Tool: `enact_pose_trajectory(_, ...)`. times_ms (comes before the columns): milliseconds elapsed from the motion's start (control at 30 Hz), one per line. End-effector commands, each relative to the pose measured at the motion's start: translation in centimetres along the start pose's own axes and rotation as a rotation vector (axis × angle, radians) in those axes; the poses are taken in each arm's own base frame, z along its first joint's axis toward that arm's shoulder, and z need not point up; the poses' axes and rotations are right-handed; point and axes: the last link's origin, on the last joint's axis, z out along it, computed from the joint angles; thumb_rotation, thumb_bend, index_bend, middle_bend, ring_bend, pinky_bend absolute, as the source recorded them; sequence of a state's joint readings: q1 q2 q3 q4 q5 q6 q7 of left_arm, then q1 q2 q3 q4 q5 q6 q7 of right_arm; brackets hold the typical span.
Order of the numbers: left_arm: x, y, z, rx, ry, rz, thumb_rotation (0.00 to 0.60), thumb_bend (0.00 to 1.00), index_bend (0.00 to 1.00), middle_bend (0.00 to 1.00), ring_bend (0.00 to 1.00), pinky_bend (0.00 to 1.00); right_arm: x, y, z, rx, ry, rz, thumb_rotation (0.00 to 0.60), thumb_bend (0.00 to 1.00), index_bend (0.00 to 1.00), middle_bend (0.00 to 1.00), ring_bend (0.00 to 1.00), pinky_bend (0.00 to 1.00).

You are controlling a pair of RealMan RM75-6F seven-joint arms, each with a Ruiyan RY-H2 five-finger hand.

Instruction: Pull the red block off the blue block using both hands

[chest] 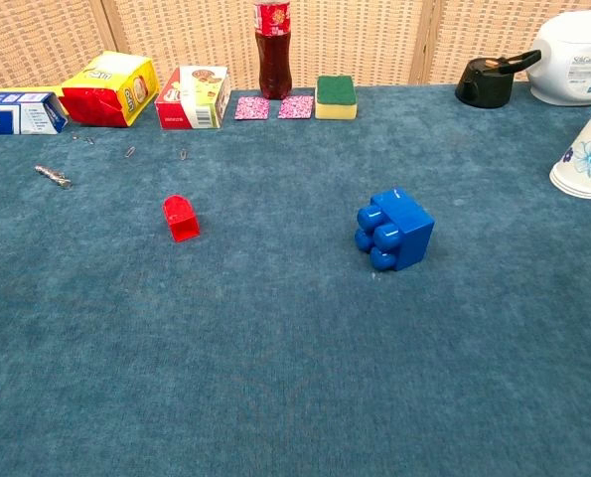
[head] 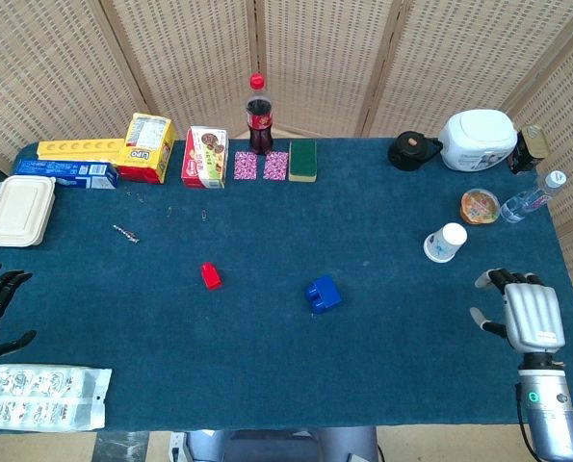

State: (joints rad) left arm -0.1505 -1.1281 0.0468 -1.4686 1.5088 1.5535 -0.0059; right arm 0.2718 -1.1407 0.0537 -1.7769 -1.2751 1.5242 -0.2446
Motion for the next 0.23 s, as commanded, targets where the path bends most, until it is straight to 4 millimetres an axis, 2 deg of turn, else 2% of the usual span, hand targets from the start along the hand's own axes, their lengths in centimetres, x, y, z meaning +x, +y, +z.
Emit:
enact_pose_trajectory(33, -0.02, 0.2, 0.08, -0.009, 0.011, 0.007, 0.6, 0.08, 0.2, 0.23, 0.1, 0.27, 0.26, 0.77, -0.48, -0.026, 0.017, -0.004, 0.6, 0.25, 0.47, 0.49, 0.5, 0.39)
enact_pose_trajectory(233, -0.35, 0.52, 0.09, -0.005, 0.008, 0.005, 0.6, 0.08, 0.2, 0.23, 0.1, 0.27, 0.83, 1.59, -1.17, -0.048, 0.035, -0.011, 0.6, 0.25, 0.47, 0.49, 0.5, 0.39)
